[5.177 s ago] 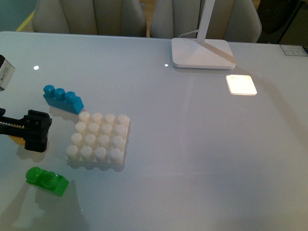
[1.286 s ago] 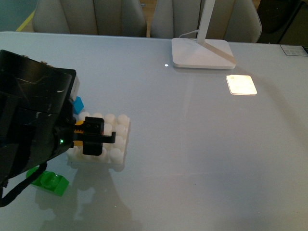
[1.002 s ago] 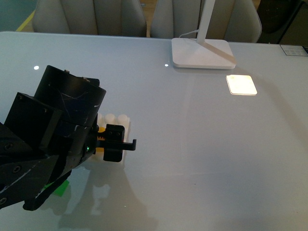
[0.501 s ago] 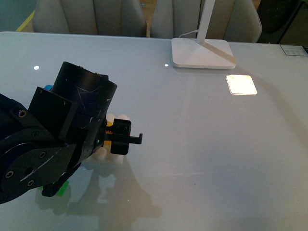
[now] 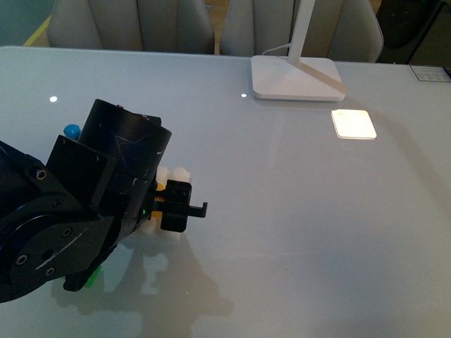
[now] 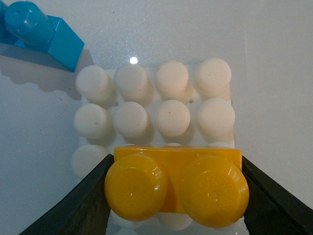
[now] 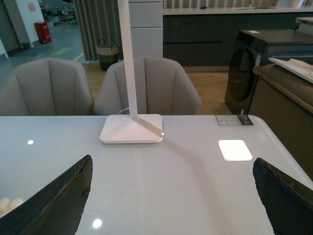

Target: Insert yellow block into base center

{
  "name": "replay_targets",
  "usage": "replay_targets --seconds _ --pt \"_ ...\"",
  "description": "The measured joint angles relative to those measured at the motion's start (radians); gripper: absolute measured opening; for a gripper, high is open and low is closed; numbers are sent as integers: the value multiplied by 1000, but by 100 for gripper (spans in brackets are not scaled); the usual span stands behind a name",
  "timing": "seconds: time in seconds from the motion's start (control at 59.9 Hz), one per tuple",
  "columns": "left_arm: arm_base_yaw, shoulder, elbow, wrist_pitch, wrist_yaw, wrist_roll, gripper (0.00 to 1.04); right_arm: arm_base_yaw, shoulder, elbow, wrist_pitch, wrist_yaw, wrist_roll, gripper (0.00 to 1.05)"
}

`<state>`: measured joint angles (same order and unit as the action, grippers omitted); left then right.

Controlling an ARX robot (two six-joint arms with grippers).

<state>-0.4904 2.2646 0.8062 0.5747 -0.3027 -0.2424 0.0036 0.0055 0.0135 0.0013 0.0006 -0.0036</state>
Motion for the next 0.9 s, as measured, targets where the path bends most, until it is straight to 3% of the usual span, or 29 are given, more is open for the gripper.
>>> replay_targets --seconds 0.902 --pt "35 10 7 3 -6 51 62 0 0 0 0 0 0 96"
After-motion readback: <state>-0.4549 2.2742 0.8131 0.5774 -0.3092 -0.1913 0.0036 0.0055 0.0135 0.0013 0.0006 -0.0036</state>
